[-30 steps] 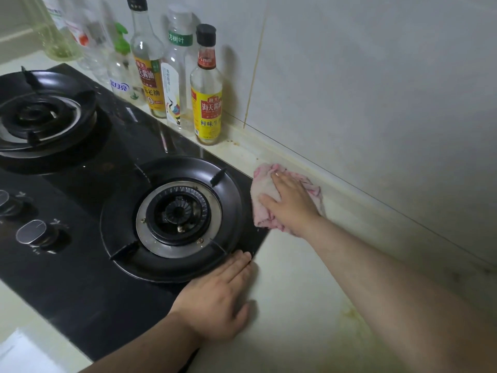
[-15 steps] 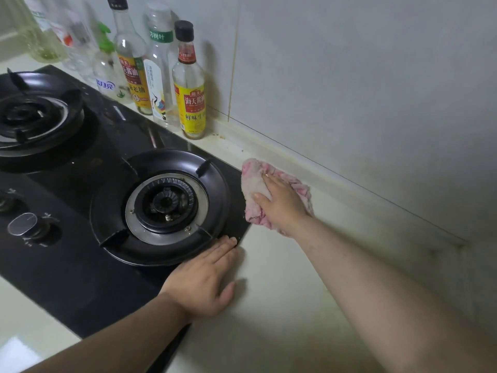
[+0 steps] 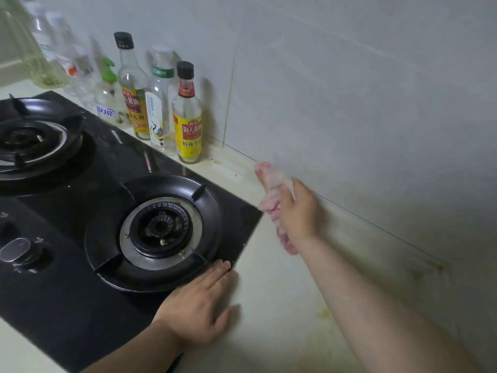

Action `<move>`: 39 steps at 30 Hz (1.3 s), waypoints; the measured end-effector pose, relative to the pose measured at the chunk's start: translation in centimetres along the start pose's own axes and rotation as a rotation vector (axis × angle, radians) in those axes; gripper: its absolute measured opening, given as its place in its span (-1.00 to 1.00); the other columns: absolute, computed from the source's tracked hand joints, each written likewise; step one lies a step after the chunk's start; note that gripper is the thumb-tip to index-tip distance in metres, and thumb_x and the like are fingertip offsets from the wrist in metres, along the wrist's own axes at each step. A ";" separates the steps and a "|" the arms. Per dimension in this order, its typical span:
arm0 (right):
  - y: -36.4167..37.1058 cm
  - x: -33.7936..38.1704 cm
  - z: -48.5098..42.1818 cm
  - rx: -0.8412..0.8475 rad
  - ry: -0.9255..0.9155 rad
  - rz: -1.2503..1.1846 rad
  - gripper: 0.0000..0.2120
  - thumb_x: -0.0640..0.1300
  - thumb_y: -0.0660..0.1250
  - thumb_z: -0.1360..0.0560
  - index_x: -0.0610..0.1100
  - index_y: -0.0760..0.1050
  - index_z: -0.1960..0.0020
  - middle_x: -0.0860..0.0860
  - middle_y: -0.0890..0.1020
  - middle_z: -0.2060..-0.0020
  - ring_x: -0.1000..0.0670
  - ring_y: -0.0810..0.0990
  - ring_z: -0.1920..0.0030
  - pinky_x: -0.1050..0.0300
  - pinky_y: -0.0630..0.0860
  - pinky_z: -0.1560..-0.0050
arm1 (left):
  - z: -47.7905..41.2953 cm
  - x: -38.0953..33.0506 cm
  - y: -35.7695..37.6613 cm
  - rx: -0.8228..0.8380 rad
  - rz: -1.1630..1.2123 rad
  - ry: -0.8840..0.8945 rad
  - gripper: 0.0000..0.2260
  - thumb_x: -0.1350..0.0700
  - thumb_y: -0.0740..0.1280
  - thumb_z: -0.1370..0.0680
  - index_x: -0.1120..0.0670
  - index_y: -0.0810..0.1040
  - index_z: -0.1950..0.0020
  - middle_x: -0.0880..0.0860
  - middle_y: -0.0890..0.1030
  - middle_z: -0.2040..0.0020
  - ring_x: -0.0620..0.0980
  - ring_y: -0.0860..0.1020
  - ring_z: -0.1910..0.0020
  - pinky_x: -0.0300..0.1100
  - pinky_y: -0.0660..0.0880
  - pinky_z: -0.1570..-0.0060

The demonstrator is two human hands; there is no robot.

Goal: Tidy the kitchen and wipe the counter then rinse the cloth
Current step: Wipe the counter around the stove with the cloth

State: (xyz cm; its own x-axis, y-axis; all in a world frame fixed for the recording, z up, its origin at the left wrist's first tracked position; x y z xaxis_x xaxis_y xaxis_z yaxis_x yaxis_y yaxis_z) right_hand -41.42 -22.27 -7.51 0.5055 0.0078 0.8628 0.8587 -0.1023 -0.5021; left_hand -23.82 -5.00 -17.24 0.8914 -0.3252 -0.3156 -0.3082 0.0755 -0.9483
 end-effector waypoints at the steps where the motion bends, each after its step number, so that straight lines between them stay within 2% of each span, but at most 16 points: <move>1: 0.0 1.3 -1.2 -0.118 -0.133 0.093 -0.80 -0.14 0.16 -0.61 -0.11 0.56 -0.07 -0.05 0.64 0.15 0.13 0.58 0.28 0.36 0.46 0.29 | 0.0 0.0 0.0 0.011 0.007 -0.001 -0.40 -0.29 0.20 -0.45 0.01 0.46 -0.38 0.00 0.51 -0.39 -0.05 0.49 -0.35 -0.12 0.45 -0.28; 3: 1.7 3.2 -3.5 -0.240 -0.454 0.321 -0.67 -0.09 0.20 -0.54 -0.20 0.56 -0.21 -0.13 0.64 -0.03 -0.10 0.60 0.03 0.14 0.49 0.04 | 0.0 -0.1 0.0 0.037 0.047 0.003 -0.42 -0.32 0.11 -0.50 0.00 0.48 -0.37 -0.02 0.52 -0.38 -0.07 0.49 -0.34 -0.24 0.34 -0.34; 5: 4.5 3.3 -5.6 -0.230 -0.657 0.559 -0.60 -0.09 0.27 -0.45 -0.19 0.57 -0.24 -0.12 0.64 -0.05 -0.19 0.58 0.04 0.04 0.49 0.07 | -0.1 -0.1 -0.1 0.093 0.077 -0.011 -0.39 -0.34 -0.02 -0.54 -0.01 0.51 -0.36 -0.05 0.52 -0.38 -0.10 0.49 -0.34 -0.25 0.27 -0.30; 9: 10.1 1.9 -7.9 0.247 -0.648 0.856 -0.40 -0.06 0.46 -0.39 -0.09 0.45 -0.40 -0.08 0.59 -0.20 -0.17 0.53 -0.21 -0.04 0.41 -0.20 | -0.3 0.3 -0.1 0.169 0.078 -0.012 -0.37 -0.36 -0.04 -0.56 -0.03 0.56 -0.34 -0.11 0.51 -0.38 -0.15 0.46 -0.36 -0.26 0.19 -0.36; 11: 11.5 0.6 -8.5 0.300 -0.638 0.896 -0.40 -0.03 0.49 -0.35 -0.12 0.48 -0.35 -0.09 0.60 -0.21 -0.18 0.52 -0.26 -0.05 0.38 -0.28 | -0.6 0.5 0.5 0.176 0.020 0.038 -0.43 -0.34 0.05 -0.56 -0.02 0.58 -0.31 -0.11 0.51 -0.37 -0.14 0.38 -0.41 -0.24 0.07 -0.44; 15: 12.9 -0.3 -9.3 0.154 -0.742 0.955 -0.46 -0.11 0.58 -0.21 -0.18 0.60 -0.16 -0.07 0.68 -0.04 -0.14 0.63 -0.11 0.01 0.51 -0.15 | -0.8 0.8 2.1 0.082 -0.062 0.089 -0.34 -0.35 0.30 -0.42 0.00 0.44 -0.40 -0.14 0.50 -0.38 -0.15 0.30 -0.44 -0.19 -0.05 -0.51; 17: 13.6 0.2 -9.9 0.107 -0.785 0.950 -0.54 -0.14 0.58 -0.18 -0.16 0.62 -0.06 -0.05 0.69 0.06 -0.12 0.64 0.02 0.06 0.53 -0.01 | -0.6 0.9 1.7 0.025 -0.086 0.085 -0.42 -0.30 0.18 -0.51 0.02 0.35 -0.41 -0.14 0.51 -0.36 -0.13 0.29 -0.41 -0.15 -0.05 -0.50; 20: 14.8 1.5 -10.4 0.172 -0.799 0.924 -0.48 -0.11 0.61 -0.04 -0.18 0.62 0.02 -0.07 0.69 0.12 -0.14 0.63 0.12 0.06 0.51 0.08 | -0.6 0.9 0.8 -0.048 -0.105 0.050 -0.51 -0.05 -0.21 -0.70 0.13 0.15 -0.55 -0.08 0.47 -0.33 -0.14 0.36 -0.29 -0.17 -0.01 -0.45; 23: 16.4 2.6 -11.1 0.255 -0.784 0.924 -0.37 -0.08 0.61 -0.06 -0.20 0.60 -0.11 -0.10 0.68 -0.01 -0.17 0.61 0.03 0.03 0.47 -0.03 | -0.5 0.7 0.2 -0.074 -0.153 0.032 -0.53 0.12 -0.29 -0.70 0.08 0.35 -0.36 -0.13 0.64 -0.20 -0.17 0.54 -0.19 -0.18 0.06 -0.39; 25: 17.2 3.0 -11.5 0.259 -0.785 0.923 -0.35 -0.07 0.62 -0.05 -0.20 0.60 -0.11 -0.11 0.67 -0.04 -0.17 0.60 0.03 0.03 0.47 -0.03 | -0.4 0.7 0.3 -0.049 -0.155 0.037 -0.55 0.14 -0.26 -0.70 0.05 0.39 -0.29 -0.15 0.64 -0.18 -0.17 0.55 -0.20 -0.15 0.04 -0.42; 27: 17.5 3.0 -11.7 0.265 -0.800 0.938 -0.33 -0.04 0.65 0.00 -0.19 0.62 -0.07 -0.11 0.68 -0.02 -0.17 0.61 0.08 0.04 0.49 0.03 | -0.2 0.9 0.7 0.024 -0.119 0.047 -0.57 0.00 -0.21 -0.70 0.03 0.40 -0.32 -0.14 0.61 -0.24 -0.16 0.47 -0.27 -0.14 0.03 -0.45; 30: 16.5 2.7 -11.5 0.255 -0.843 0.960 -0.35 -0.03 0.65 -0.06 -0.17 0.61 -0.10 -0.10 0.67 -0.06 -0.18 0.59 0.06 0.05 0.49 0.03 | -0.4 1.1 0.9 0.124 -0.032 0.039 -0.45 -0.31 0.02 -0.59 0.00 0.45 -0.38 -0.12 0.54 -0.34 -0.16 0.36 -0.37 -0.22 -0.04 -0.50; 32: 15.2 2.1 -11.1 0.260 -0.830 0.966 -0.34 -0.04 0.63 -0.11 -0.15 0.58 -0.18 -0.07 0.64 -0.15 -0.18 0.57 0.00 0.04 0.45 -0.03 | -0.4 1.2 0.5 0.144 -0.007 0.039 -0.43 -0.32 0.03 -0.56 -0.01 0.49 -0.37 -0.12 0.53 -0.36 -0.17 0.32 -0.38 -0.25 0.01 -0.46; 35: 12.2 0.8 -10.1 0.224 -0.788 0.971 -0.32 -0.05 0.64 -0.04 -0.10 0.60 -0.15 -0.02 0.66 -0.13 -0.17 0.58 0.07 0.07 0.48 0.02 | -0.4 0.8 -0.3 0.125 0.060 0.015 -0.41 -0.30 -0.07 -0.58 -0.04 0.54 -0.35 -0.12 0.51 -0.37 -0.20 0.38 -0.37 -0.28 0.17 -0.41; 37: 9.8 -0.6 -9.3 0.207 -0.764 0.967 -0.31 -0.06 0.64 -0.01 -0.07 0.61 -0.14 0.02 0.67 -0.10 -0.16 0.58 0.14 0.07 0.50 0.08 | -0.3 0.5 -0.5 0.086 0.079 0.024 -0.43 -0.32 0.11 -0.50 -0.04 0.54 -0.35 -0.11 0.51 -0.38 -0.18 0.46 -0.35 -0.27 0.32 -0.37; 39: 6.8 -2.1 -8.4 0.177 -0.756 0.980 -0.35 -0.12 0.62 -0.03 -0.06 0.61 -0.13 0.04 0.67 -0.09 -0.15 0.56 0.20 0.08 0.49 0.14 | -0.2 0.1 -0.7 0.102 0.058 0.017 -0.37 -0.35 0.20 -0.40 -0.02 0.55 -0.34 -0.10 0.52 -0.36 -0.16 0.49 -0.32 -0.27 0.28 -0.36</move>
State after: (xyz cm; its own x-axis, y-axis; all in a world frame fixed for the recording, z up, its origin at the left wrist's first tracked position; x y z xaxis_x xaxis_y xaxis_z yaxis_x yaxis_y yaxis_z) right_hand -37.35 -31.39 -12.31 0.8096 0.5787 -0.0988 0.0634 -0.2535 -0.9652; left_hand -23.57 -5.30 -16.63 0.8670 -0.3332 -0.3704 -0.3229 0.1903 -0.9271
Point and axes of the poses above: each hand's wrist, its own z-axis away from the middle knuckle, its own y-axis out of the palm, x = y × z, the point moved 3 cm from there along -z, towards the middle knuckle
